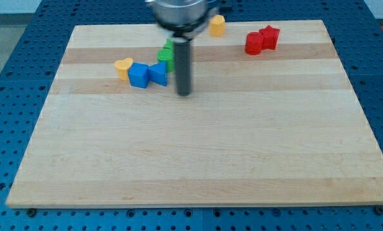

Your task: Move the blue triangle below to the yellow hexagon

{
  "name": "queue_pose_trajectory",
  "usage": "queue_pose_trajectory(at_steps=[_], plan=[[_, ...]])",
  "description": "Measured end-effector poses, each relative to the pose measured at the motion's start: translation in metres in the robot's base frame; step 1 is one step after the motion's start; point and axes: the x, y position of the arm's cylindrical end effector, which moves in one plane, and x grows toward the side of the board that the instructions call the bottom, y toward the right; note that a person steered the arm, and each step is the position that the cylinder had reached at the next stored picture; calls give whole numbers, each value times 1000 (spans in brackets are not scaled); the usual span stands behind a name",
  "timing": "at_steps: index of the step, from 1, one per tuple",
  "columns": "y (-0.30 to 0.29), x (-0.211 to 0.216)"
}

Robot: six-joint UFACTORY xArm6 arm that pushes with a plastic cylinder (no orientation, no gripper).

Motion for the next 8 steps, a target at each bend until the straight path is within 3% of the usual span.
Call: queue_pose_trajectory(at_steps=[1, 2, 3, 6, 8], plan=[[-98, 9], [-157, -17], [-146, -30], [34, -53], [123, -94]])
